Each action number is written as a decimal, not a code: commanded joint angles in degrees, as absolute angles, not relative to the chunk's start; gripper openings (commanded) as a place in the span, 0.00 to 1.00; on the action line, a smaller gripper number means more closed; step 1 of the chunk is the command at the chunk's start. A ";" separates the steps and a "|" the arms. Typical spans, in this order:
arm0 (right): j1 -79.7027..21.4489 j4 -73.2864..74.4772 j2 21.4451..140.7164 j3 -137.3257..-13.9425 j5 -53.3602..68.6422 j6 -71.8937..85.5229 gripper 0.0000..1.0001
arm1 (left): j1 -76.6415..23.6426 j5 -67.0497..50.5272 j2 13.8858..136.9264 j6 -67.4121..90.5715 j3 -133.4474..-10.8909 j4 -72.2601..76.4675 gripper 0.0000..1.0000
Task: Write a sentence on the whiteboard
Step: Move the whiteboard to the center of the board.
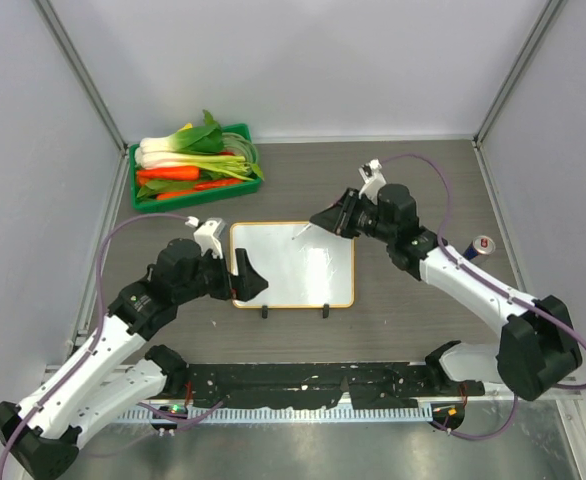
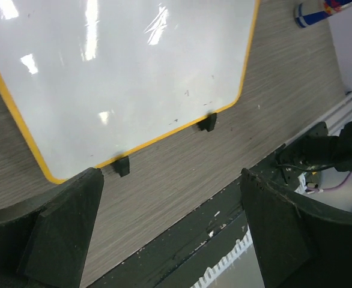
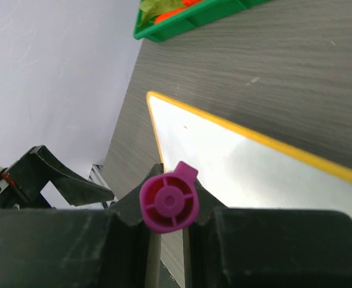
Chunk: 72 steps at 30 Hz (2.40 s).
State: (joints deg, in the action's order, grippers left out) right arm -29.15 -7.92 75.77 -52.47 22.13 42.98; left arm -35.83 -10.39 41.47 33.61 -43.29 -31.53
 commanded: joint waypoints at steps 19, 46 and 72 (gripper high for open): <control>-29.44 7.38 44.04 -41.84 10.55 36.04 0.01 | -60.72 21.43 59.84 57.91 -32.87 -28.22 0.90; -29.44 4.13 42.98 -36.39 12.13 33.84 0.01 | -66.97 36.04 72.68 57.48 -25.31 -9.67 0.39; -29.44 2.64 41.93 -35.16 12.66 33.84 0.01 | -81.20 37.09 82.35 72.85 -37.35 -21.88 0.00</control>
State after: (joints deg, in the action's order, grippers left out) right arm -29.19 5.23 43.38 -34.79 12.12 34.17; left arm -77.32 39.22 80.09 65.78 -34.17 -17.96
